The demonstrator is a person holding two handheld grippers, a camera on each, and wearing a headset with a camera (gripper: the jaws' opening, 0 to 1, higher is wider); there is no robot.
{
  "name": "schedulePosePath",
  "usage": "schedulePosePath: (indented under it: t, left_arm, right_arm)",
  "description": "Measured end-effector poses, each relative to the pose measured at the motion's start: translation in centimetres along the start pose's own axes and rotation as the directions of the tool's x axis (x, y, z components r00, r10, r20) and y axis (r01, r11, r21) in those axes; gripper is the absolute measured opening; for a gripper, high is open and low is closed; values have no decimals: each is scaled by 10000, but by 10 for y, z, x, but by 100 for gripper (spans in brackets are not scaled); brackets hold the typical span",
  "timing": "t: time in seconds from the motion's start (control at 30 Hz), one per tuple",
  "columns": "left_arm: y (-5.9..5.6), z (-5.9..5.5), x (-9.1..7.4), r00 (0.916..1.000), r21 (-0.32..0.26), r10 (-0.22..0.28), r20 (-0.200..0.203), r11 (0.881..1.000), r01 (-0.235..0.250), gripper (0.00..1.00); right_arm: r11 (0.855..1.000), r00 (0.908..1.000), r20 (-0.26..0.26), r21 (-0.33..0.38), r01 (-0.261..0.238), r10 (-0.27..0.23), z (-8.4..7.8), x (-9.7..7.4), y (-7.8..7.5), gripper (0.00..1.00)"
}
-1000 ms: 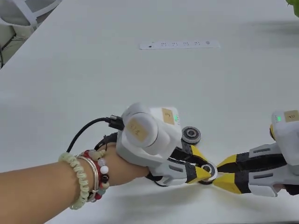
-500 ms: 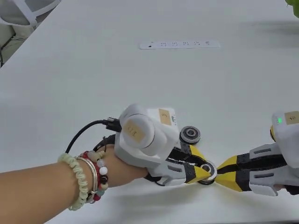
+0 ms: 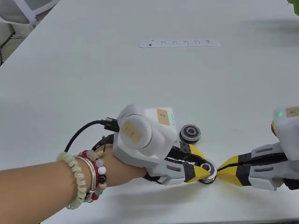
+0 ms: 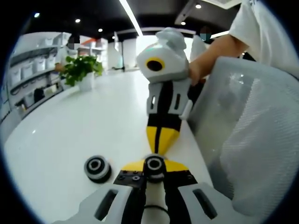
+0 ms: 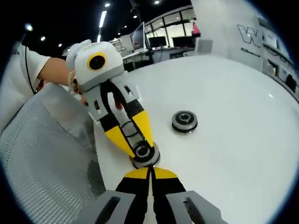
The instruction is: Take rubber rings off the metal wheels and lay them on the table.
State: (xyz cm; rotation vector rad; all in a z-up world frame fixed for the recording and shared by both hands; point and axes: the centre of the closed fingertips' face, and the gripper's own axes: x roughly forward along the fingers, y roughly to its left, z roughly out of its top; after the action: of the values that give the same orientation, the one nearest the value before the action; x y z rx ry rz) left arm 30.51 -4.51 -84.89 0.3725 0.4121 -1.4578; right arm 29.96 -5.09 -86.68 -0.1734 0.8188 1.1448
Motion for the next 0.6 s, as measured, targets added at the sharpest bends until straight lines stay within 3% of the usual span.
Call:
schedulePosePath:
  t: [0.1,0.27,0.37,0.43,0.47,0.53,0.57,0.6]
  left_arm:
    - [0,0,0,10000,-46,28,65,10000,-28,14]
    - [-1,0,-1,9997,-59,96,245,9999,-95,14]
    - [-1,0,-1,9996,-56,86,269,9999,-85,14]
    - [-1,0,-1,9996,-57,86,284,9999,-84,14]
    - [-1,0,-2,9995,-60,79,290,10000,-78,14]
    - [-1,0,-2,9994,-118,115,337,9999,-112,14]
    - [-1,0,-2,9993,-124,146,356,9998,-142,14]
    - [-1,0,-2,9992,-136,162,372,9998,-157,14]
  right_arm:
    - [9961,9998,176,868,-141,126,0,-1,0,0]
    - [9639,9959,866,2620,-465,245,5,-6,-3,0]
    - [9401,9913,1232,3301,-855,469,9,-9,-1,0]
    - [9318,9902,1278,3495,-981,563,7,-9,-1,0]
    - [9203,9873,1402,3715,-1224,747,8,-8,1,0]
    - [8802,9771,1899,4420,-1728,964,13,-9,3,0]
    - [8714,9749,1856,4500,-1957,1231,10,-10,6,0]
    - [8654,9738,2004,4634,-1905,1071,11,-10,3,0]
